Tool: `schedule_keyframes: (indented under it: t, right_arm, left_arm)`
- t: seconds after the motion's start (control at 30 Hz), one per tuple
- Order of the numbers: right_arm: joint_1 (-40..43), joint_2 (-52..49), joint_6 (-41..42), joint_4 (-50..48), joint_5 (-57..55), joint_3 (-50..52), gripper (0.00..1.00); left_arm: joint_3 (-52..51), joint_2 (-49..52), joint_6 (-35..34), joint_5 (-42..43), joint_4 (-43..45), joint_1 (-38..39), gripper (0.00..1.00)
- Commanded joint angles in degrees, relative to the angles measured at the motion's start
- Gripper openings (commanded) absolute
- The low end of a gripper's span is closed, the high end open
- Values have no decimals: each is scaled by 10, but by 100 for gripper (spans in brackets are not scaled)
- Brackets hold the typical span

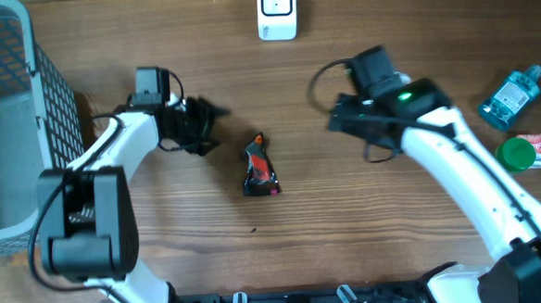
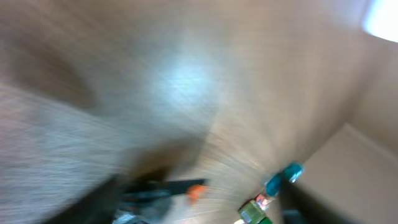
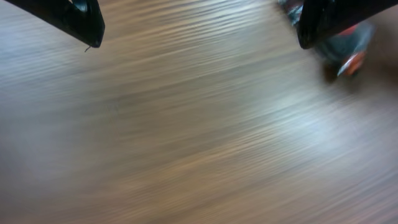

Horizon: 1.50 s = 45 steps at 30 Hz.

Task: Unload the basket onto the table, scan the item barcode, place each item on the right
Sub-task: 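Lower the snack bag to the table and open the left gripper, then retract the left arm and lower the right gripper onto the snack bag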

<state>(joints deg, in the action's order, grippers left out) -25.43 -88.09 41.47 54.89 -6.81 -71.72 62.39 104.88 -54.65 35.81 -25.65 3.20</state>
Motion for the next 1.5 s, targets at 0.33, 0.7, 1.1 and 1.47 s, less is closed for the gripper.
schedule_keyframes:
  t: [0.33, 0.7, 1.1, 1.47]
  right_arm:
    - [-172, -131, -66, -73, -13, -1, 92]
    - [-226, -195, -116, -168, -31, -1, 92]
    - [-262, -231, -145, -144, -63, -73, 87]
    - [-261, -282, -95, -190, -98, -78, 82]
  left_arm:
    - [319, -76, 205, -206, -175, 27, 100]
    - [333, -78, 260, -250, -170, -27, 100]
    - [333, -78, 260, -255, -170, -27, 100]
    - [333, -78, 261, -281, -179, -27, 100]
